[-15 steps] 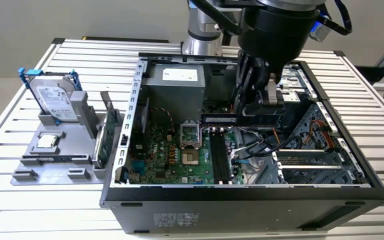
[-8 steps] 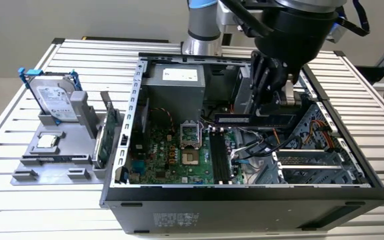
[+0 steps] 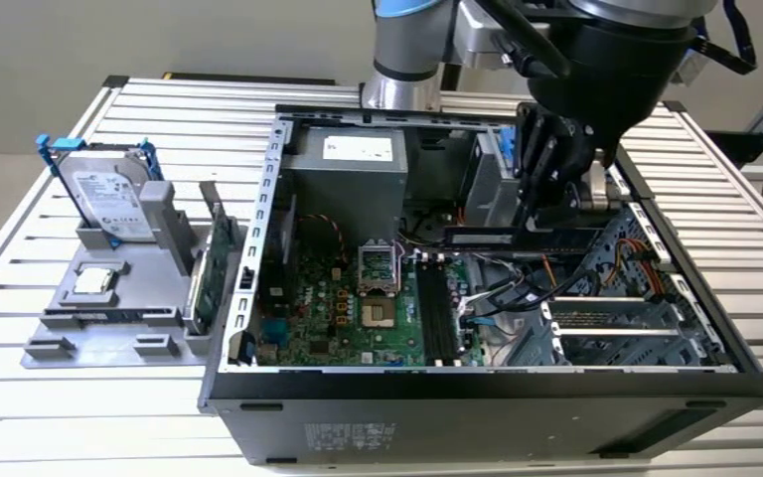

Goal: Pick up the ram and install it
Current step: 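Pick up the ram and move it above insertion slot, then insert the ram into the slot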

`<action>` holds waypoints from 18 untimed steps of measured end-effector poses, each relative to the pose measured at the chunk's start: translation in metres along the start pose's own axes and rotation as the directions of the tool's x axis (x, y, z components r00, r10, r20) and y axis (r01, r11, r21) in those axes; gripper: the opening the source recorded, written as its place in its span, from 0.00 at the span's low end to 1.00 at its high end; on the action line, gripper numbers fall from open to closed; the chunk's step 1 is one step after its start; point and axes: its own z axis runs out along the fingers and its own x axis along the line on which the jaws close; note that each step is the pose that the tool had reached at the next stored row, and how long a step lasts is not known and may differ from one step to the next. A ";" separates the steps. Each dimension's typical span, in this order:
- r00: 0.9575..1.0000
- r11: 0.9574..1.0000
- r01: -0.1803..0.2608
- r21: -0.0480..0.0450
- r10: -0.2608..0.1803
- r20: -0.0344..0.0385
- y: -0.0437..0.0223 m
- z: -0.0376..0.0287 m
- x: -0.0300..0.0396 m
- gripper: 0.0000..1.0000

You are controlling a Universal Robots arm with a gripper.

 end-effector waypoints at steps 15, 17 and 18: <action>1.000 1.000 0.000 0.000 0.000 0.000 -0.0013 0.0024 -0.0250 0.00; 1.000 1.000 0.000 0.000 0.000 0.000 -0.0015 0.0022 -0.0292 0.00; 1.000 1.000 0.000 0.000 0.000 0.000 -0.0017 0.0022 -0.0308 0.00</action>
